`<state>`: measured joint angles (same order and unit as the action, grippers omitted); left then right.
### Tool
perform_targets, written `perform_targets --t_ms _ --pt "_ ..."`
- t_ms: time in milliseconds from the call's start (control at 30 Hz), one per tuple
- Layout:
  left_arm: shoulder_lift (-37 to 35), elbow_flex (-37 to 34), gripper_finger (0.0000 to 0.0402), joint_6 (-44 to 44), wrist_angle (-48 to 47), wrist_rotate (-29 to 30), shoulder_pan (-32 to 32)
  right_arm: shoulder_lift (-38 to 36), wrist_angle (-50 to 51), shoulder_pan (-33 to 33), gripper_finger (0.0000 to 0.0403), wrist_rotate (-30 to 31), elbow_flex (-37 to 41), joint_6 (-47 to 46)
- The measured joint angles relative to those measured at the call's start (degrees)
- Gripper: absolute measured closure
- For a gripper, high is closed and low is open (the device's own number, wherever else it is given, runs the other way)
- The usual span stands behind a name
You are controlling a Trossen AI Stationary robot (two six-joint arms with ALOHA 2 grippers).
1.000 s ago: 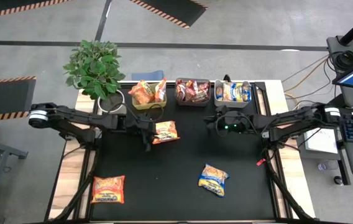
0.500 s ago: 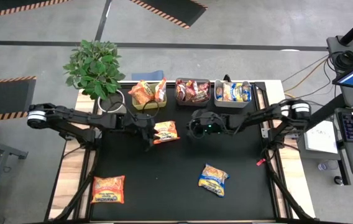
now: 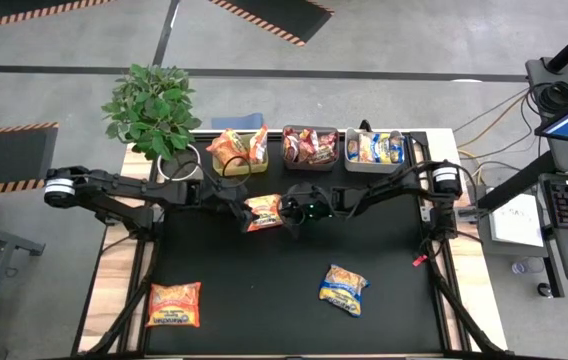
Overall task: Sort Maruchan noodles
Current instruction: Put the top orange noodle pack into the yellow bin
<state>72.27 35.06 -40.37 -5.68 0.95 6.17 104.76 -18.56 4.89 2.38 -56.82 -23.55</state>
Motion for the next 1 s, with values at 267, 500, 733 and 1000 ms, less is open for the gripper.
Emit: perform_targets --t_ms 267,500,733,1000 --pt "0.02 -0.44 0.0186 -6.70 -0.41 1.14 0.17 2.15 1.98 -0.13 0.0376 -1.48 -1.15 0.17" --pt "0.02 -2.48 0.0185 -11.28 0.27 1.34 1.01 2.63 6.00 -0.13 0.0376 -1.32 -1.09 0.77" --pt "0.54 -5.43 0.0185 -16.11 4.28 2.27 1.31 5.33 4.82 -0.13 0.0376 -0.75 -1.22 0.84" --pt "4.49 -6.19 0.0185 -18.15 10.34 2.74 1.84 6.72 3.61 -0.13 0.0376 -0.71 -1.25 0.90"
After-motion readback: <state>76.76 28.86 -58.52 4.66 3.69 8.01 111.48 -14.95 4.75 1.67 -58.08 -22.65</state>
